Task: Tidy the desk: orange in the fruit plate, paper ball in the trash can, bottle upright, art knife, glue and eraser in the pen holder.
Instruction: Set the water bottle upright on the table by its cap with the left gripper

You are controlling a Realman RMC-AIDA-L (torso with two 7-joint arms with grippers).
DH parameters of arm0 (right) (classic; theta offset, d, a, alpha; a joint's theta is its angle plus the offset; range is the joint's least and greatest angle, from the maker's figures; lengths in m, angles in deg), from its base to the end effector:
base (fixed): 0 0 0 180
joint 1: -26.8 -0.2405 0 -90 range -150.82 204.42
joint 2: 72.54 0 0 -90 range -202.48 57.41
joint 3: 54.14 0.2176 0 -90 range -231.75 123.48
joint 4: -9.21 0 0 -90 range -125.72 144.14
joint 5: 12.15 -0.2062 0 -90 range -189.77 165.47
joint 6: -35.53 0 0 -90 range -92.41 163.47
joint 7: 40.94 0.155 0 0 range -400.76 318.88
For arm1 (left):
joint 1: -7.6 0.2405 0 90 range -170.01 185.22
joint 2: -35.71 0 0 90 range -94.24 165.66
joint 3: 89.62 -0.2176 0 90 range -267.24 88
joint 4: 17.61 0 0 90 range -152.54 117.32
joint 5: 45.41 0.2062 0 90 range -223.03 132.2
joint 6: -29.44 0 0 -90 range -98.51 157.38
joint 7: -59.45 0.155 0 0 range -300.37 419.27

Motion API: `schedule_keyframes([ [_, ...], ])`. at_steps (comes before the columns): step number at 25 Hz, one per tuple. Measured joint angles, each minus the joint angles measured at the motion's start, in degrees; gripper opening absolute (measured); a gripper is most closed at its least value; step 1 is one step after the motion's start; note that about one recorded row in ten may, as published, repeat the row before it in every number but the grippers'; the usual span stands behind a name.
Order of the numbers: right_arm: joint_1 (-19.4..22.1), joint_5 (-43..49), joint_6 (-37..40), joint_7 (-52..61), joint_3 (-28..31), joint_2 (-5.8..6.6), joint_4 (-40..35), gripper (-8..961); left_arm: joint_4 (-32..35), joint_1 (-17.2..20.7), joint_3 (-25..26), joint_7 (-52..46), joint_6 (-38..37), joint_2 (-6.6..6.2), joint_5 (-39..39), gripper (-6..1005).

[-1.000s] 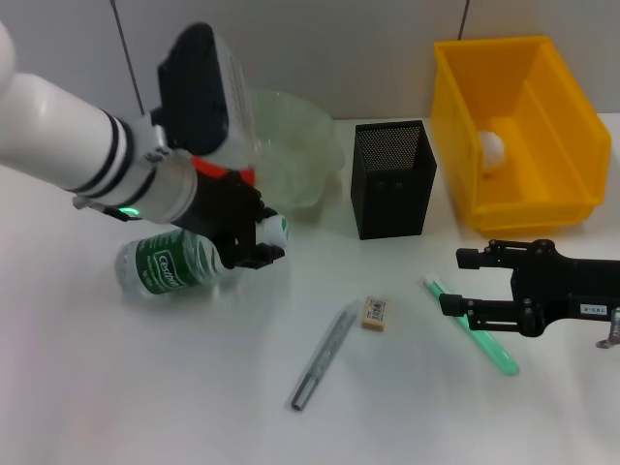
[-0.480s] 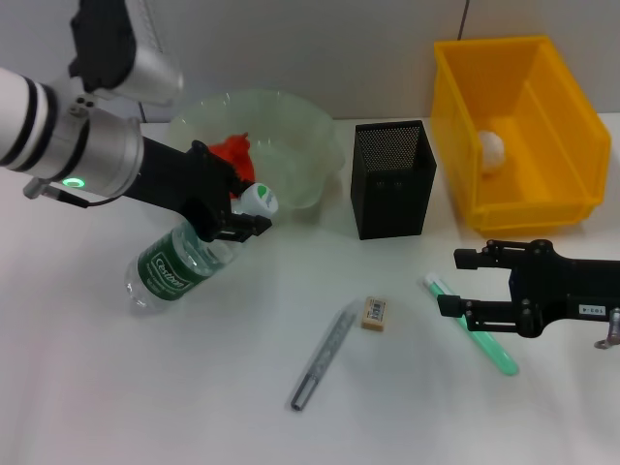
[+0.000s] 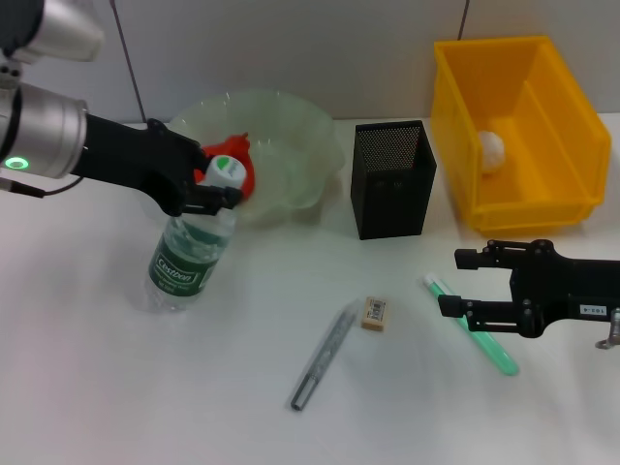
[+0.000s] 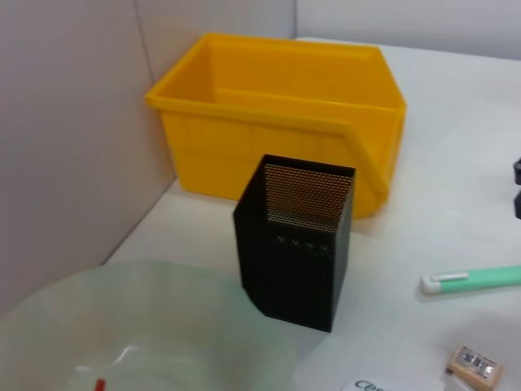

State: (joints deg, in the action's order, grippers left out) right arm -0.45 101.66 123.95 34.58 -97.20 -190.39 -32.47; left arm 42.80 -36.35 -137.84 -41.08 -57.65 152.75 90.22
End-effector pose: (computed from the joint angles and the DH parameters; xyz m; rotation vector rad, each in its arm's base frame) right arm 0.2388 0.3111 0.0206 -2.7292 0.4907 0.5846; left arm -0.1532 0.3840 0.0559 -2.7754 -0.3371 -0.0402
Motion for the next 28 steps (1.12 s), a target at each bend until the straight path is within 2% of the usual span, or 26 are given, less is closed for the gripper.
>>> schedule_keyframes([
  [5, -0.2, 0.0, 0.0, 0.0, 0.0, 0.00, 0.0, 687, 0.1, 0.3, 2.2, -0.5, -0.3, -0.38, -0.1, 446],
  [10, -0.4, 0.0, 0.0, 0.0, 0.0, 0.00, 0.0, 686, 0.1, 0.3, 2.2, -0.5, -0.3, -0.38, -0.1, 447],
  [11, -0.4, 0.0, 0.0, 0.0, 0.0, 0.00, 0.0, 686, 0.1, 0.4, 4.6, -0.6, -1.1, -0.70, -0.1, 447],
  [13, -0.4, 0.0, 0.0, 0.0, 0.0, 0.00, 0.0, 685, 0.1, 0.4, 4.6, -0.6, -1.1, -0.70, -0.1, 447],
  [14, -0.4, 0.0, 0.0, 0.0, 0.0, 0.00, 0.0, 685, 0.1, 1.0, 8.4, -0.6, -2.4, -1.26, -0.2, 447],
  [21, -0.5, 0.0, -0.1, 0.1, 0.0, 0.00, 0.0, 684, 0.1, 1.9, 8.6, -0.6, -2.1, -1.45, -0.8, 448],
  [28, -0.5, -0.1, -0.2, 0.1, 0.0, -0.06, 0.1, 683, -0.3, 2.6, 11.8, -0.6, -2.0, -1.65, -0.9, 448],
])
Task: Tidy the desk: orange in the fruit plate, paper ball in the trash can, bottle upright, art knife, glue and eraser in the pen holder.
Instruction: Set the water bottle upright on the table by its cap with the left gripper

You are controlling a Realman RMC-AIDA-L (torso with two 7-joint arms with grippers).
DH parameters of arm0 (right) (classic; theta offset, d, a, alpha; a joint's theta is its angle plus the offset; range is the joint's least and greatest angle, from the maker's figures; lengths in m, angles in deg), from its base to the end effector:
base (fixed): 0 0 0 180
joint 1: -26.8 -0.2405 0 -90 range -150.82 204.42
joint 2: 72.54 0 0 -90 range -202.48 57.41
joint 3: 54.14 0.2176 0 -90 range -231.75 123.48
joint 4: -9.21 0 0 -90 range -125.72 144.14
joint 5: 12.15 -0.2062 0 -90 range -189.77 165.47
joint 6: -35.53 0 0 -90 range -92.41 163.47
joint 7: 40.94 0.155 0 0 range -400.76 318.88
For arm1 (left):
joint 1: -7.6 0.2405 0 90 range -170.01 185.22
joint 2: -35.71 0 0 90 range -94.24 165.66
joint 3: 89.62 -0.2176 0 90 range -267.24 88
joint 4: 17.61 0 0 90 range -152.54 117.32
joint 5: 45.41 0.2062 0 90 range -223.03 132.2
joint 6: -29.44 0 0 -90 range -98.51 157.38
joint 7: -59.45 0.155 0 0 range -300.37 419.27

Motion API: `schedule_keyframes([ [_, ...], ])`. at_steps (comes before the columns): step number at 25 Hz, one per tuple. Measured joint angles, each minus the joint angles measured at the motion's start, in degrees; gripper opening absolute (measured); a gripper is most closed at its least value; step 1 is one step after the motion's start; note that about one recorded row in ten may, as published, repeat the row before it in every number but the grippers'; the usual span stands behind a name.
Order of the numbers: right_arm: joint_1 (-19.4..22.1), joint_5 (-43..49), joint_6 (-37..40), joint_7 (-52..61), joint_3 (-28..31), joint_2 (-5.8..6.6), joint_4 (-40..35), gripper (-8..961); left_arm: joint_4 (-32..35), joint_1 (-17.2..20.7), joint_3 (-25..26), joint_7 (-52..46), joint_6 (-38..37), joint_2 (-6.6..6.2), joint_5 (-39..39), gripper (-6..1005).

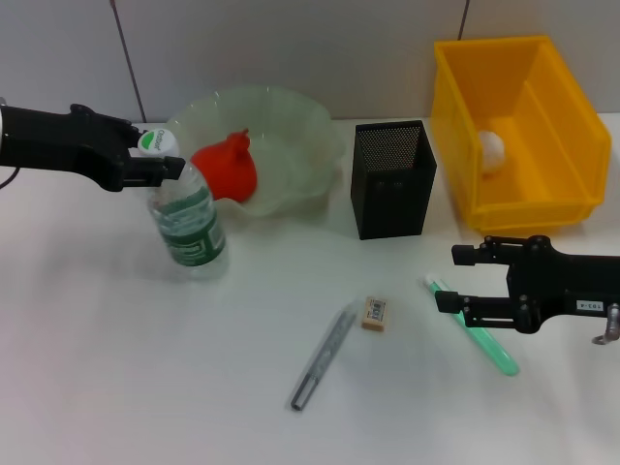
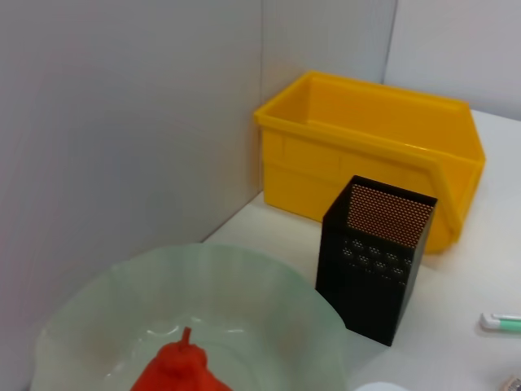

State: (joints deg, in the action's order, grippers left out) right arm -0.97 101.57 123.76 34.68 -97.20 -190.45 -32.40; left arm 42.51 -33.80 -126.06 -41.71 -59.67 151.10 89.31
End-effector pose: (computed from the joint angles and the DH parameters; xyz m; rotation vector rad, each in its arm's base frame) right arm 0.2360 0.3136 0.0202 -2.7296 0.4834 0.5887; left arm -0.1854 0.3817 0.0950 -2.6311 -0.5432 -0.1990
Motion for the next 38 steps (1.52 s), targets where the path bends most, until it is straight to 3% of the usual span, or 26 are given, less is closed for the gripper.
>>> schedule_keyframes([
  [38, -0.1, 0.1, -0.2, -0.5, -0.1, -0.21, 0.0, 677, -0.4, 1.5, 1.1, 0.0, 4.3, 0.27, -0.4, 452],
])
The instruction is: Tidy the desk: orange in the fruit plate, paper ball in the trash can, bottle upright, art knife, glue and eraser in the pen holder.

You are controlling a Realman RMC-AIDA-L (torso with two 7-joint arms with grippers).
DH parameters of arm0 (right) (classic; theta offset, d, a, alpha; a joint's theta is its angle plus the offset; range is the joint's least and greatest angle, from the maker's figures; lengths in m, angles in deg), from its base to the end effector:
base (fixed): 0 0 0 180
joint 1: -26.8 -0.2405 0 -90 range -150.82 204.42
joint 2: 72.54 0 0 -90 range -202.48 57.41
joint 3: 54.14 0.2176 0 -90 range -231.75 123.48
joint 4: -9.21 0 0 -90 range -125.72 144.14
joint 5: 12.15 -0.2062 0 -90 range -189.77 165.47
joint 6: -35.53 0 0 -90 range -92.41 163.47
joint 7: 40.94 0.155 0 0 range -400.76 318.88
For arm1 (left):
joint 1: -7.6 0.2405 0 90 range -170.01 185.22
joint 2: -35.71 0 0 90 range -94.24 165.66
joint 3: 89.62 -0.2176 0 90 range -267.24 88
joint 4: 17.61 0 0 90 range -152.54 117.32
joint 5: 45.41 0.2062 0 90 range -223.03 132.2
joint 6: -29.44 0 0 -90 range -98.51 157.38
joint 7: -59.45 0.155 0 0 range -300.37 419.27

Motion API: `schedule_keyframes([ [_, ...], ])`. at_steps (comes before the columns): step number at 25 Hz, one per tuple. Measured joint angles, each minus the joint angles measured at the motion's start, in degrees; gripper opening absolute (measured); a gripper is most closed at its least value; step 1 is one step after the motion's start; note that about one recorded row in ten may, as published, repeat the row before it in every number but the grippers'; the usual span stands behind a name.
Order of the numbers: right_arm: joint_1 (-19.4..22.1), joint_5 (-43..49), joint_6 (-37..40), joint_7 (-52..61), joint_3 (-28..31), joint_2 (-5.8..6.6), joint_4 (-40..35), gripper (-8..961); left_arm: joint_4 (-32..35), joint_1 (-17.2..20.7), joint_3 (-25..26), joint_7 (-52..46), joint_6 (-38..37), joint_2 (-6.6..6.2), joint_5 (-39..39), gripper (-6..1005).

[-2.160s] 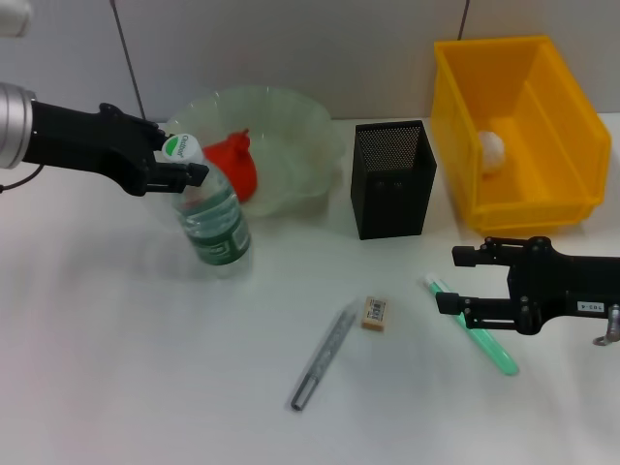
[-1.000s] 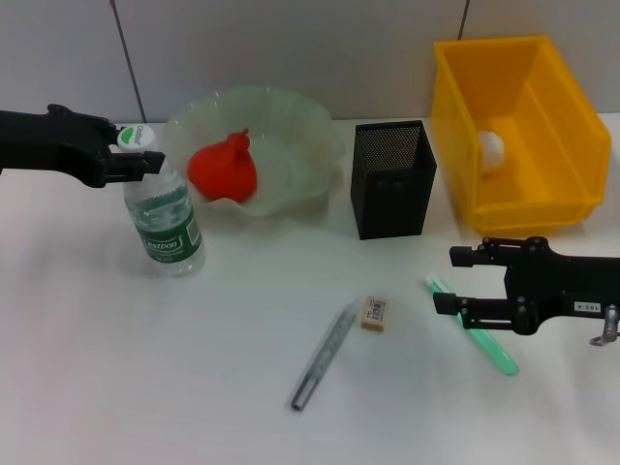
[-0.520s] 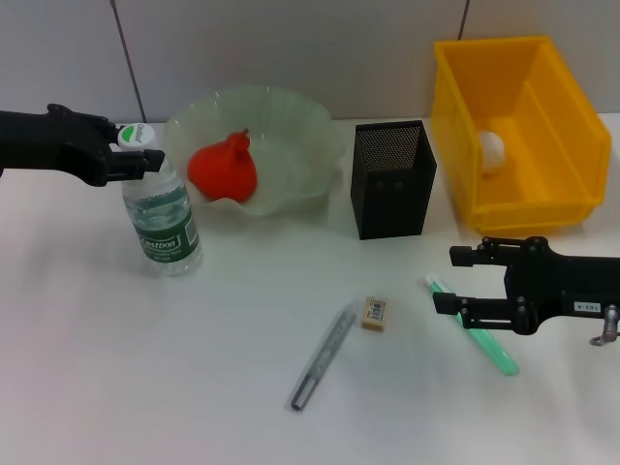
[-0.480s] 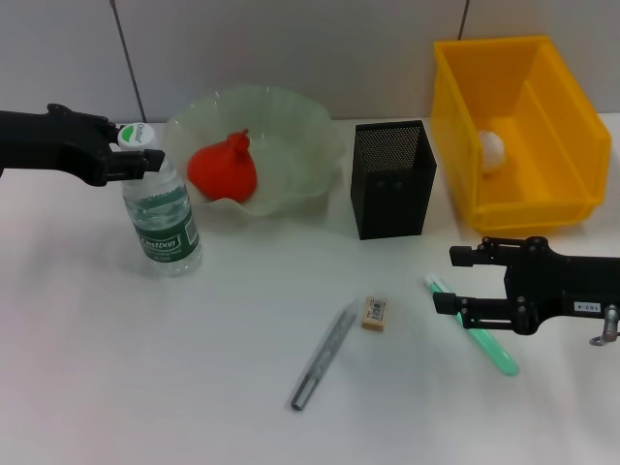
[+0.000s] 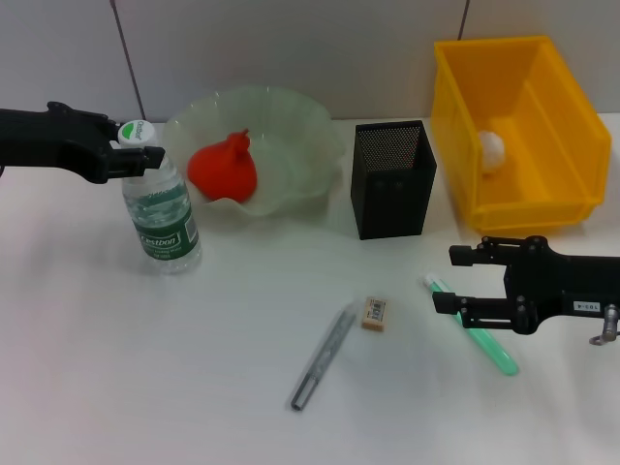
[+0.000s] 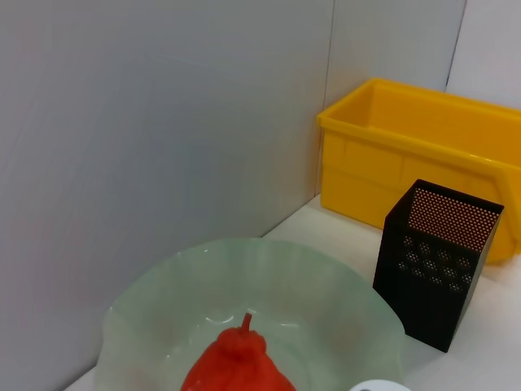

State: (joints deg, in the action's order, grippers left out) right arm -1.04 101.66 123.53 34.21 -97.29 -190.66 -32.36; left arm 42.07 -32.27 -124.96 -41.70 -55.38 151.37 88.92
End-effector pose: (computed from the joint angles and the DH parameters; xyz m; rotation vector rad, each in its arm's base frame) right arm 0.2354 0.3137 0.0185 -2.7314 0.4732 0.5860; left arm -0.1994 0.3861 0.1000 -2.5395 -0.5887 -0.2140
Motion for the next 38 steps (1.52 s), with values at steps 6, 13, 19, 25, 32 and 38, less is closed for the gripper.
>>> schedule_keyframes([
  [6, 0.0, 0.0, 0.0, 0.0, 0.1, 0.10, 0.0, 676, 0.0, 0.0, -0.2, -1.4, 0.5, 0.01, 0.0, 452],
  [13, -0.1, 0.0, 0.1, 0.1, 0.1, 0.18, 0.0, 675, 0.0, 0.1, -0.5, -1.4, 0.8, 0.09, 0.1, 489],
  [19, -0.1, 0.0, 0.1, 0.2, 0.1, 0.18, 0.0, 674, 0.0, 0.1, -0.5, -1.4, 0.8, 0.07, -0.1, 700],
  [25, -0.2, 0.0, 0.0, 0.2, 0.1, 0.18, 0.0, 673, 0.4, 0.3, 1.3, -1.5, 1.0, 0.10, -1.3, 819],
  [32, -0.2, 0.0, 0.0, 0.3, 0.1, 0.09, 0.0, 672, -2.5, 5.2, 7.1, -0.8, -10.8, -3.12, -27.0, 819],
  [38, -0.2, -0.6, 0.3, 0.6, 0.1, 0.00, 0.0, 671, -11.3, 10.0, 4.5, 5.4, -24.5, -3.93, -39.9, 819],
])
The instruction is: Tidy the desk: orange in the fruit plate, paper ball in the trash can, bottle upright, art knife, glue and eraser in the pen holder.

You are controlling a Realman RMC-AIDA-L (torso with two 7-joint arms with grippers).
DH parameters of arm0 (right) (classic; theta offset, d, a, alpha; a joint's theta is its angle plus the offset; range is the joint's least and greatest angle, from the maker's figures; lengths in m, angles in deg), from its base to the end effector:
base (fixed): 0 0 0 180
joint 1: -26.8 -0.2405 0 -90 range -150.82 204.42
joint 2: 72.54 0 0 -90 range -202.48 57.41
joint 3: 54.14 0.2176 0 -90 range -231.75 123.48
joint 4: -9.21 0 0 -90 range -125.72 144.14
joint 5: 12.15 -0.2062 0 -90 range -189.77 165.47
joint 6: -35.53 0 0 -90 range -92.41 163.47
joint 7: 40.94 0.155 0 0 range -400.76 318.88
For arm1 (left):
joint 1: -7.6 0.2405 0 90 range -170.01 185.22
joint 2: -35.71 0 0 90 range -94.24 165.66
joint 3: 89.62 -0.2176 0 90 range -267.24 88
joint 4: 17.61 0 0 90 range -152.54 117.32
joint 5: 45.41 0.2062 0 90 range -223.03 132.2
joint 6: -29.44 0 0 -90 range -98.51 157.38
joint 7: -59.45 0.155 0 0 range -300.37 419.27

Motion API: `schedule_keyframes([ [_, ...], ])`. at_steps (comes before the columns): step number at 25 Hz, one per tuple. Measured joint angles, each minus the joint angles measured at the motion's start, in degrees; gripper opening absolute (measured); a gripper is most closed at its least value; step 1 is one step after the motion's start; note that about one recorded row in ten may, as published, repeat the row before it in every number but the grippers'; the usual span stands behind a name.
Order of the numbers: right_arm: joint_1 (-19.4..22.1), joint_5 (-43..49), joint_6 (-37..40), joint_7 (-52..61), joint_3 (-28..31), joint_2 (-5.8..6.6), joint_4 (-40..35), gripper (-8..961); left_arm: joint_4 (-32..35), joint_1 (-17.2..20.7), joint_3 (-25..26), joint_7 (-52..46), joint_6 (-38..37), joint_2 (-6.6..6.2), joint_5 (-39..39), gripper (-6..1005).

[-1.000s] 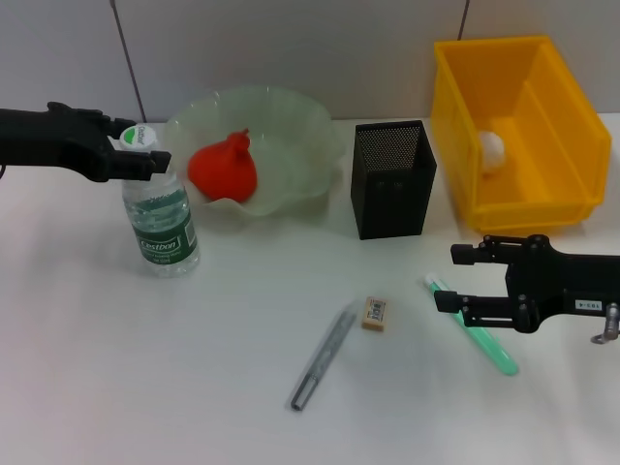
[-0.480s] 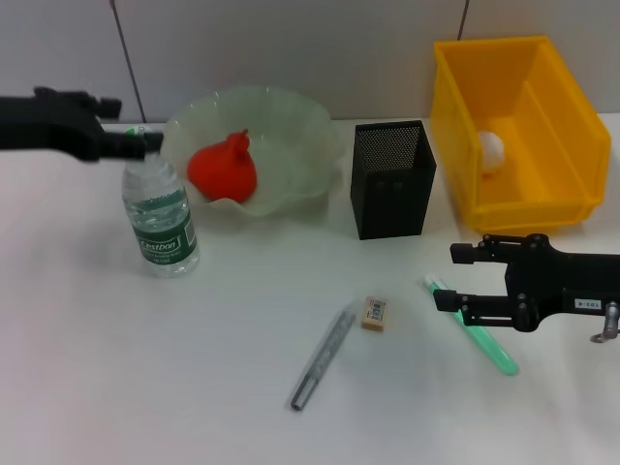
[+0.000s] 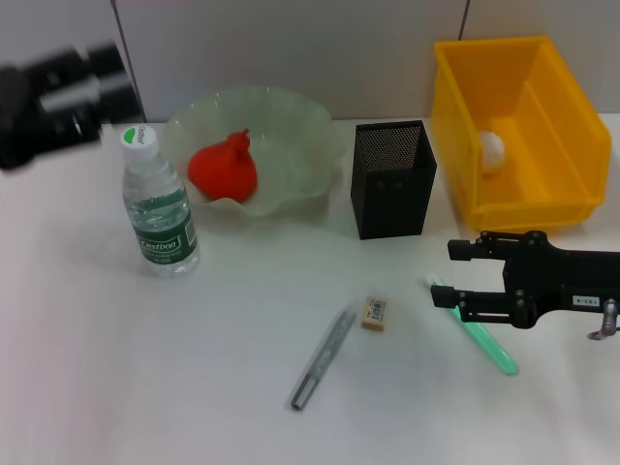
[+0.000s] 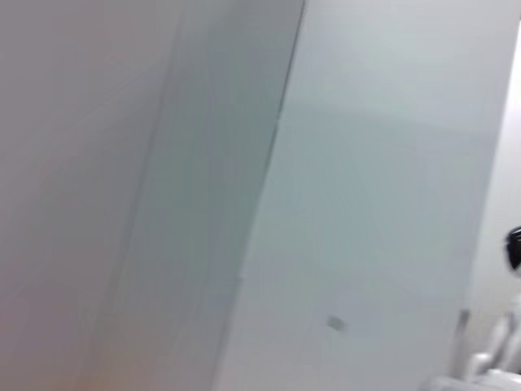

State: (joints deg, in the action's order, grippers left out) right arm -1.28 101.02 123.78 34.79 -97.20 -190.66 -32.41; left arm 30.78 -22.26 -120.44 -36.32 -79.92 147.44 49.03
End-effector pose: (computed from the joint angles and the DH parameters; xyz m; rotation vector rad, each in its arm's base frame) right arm 0.2325 0.3151 0.0197 -2.7267 0.4786 0.6066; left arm -0.1809 0.3121 0.1357 -2.5827 -0.4932 -1.2167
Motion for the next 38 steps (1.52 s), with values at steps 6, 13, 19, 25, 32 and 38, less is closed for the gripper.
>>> schedule_keyframes([
  [6, -0.5, -0.2, 0.2, 1.4, 0.0, 0.00, -0.3, 670, -13.8, 2.7, -8.8, 14.9, 0.6, 0.81, 1.0, 819],
  [13, -1.6, -0.2, 0.2, 2.2, -0.1, 0.03, -0.1, 669, -19.3, 5.9, -12.1, 31.2, 10.8, 4.43, 9.9, 819],
  [19, -2.0, -0.2, -0.2, 2.3, -0.1, 0.02, 0.7, 668, -19.6, 6.4, -12.2, 33.3, 11.8, 5.34, 12.4, 819],
  [25, -2.4, -0.5, 2.3, 12.2, -0.6, 0.02, -4.7, 667, -20.0, 6.0, -12.0, 33.4, 11.8, 5.43, 12.6, 819],
  [32, -7.9, 13.3, 7.9, 46.5, -4.0, 2.34, -22.9, 666, -20.1, 5.7, -11.9, 33.3, 11.9, 5.52, 12.5, 818],
  [38, -20.0, 34.0, 12.8, 59.7, -4.1, 3.44, -19.7, 665, -20.1, 5.5, -11.9, 33.2, 12.1, 5.57, 12.3, 818],
])
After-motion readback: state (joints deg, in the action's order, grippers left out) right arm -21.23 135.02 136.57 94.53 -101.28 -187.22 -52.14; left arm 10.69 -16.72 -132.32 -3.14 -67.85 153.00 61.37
